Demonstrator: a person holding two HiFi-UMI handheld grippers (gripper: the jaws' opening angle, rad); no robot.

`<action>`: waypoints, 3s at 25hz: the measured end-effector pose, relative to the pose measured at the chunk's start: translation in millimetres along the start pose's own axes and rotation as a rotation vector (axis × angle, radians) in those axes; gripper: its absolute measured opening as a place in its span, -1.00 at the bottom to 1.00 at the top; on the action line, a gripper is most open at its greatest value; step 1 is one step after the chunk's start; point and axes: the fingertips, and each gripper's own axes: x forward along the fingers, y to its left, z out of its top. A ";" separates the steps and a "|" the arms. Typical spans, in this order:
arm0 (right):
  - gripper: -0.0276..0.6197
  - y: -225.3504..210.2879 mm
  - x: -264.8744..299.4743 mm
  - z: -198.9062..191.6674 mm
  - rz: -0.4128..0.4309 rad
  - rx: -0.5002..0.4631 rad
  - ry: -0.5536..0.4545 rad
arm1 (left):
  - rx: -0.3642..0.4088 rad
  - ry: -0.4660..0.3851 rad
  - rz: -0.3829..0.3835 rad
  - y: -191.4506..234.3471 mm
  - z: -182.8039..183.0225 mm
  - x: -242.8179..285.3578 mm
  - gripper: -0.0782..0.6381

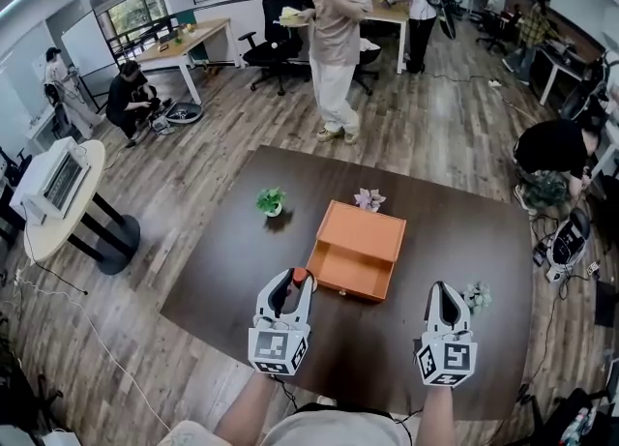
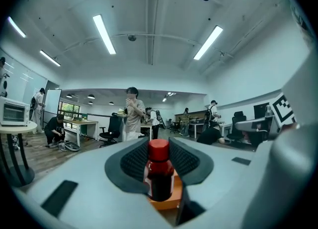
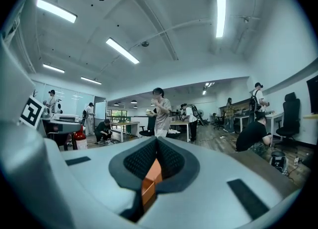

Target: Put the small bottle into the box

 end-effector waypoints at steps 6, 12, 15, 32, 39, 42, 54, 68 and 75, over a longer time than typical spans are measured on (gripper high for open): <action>-0.91 -7.5 14.7 -18.8 -0.001 0.032 0.030 | -0.009 0.057 -0.036 -10.9 -22.7 28.3 -0.42; -0.91 -15.2 29.3 -40.5 -0.002 0.056 0.066 | 0.001 0.099 -0.084 -26.7 -44.2 60.8 -0.42; -0.91 -18.8 35.7 -50.4 -0.001 0.063 0.089 | 0.005 0.123 -0.109 -34.7 -55.9 76.4 -0.42; -0.91 -44.8 59.7 -92.8 0.009 0.088 0.172 | 0.032 0.269 -0.176 -75.5 -127.7 131.7 -0.42; -0.91 -48.6 67.3 -106.3 0.009 0.097 0.192 | 0.037 0.322 -0.186 -82.1 -150.5 138.6 -0.42; -0.91 -49.5 69.5 -107.2 0.005 0.099 0.194 | 0.042 0.335 -0.190 -82.7 -154.7 138.7 -0.42; -0.91 -46.5 70.3 -111.7 0.007 0.093 0.205 | 0.047 0.342 -0.199 -86.6 -167.6 121.7 -0.42; -0.91 -43.0 69.6 -107.1 0.012 0.093 0.196 | 0.068 0.287 -0.198 -87.3 -167.7 119.1 -0.42; -0.91 -43.5 68.8 -103.2 0.012 0.084 0.192 | 0.065 0.229 -0.196 -87.2 -155.8 118.4 -0.20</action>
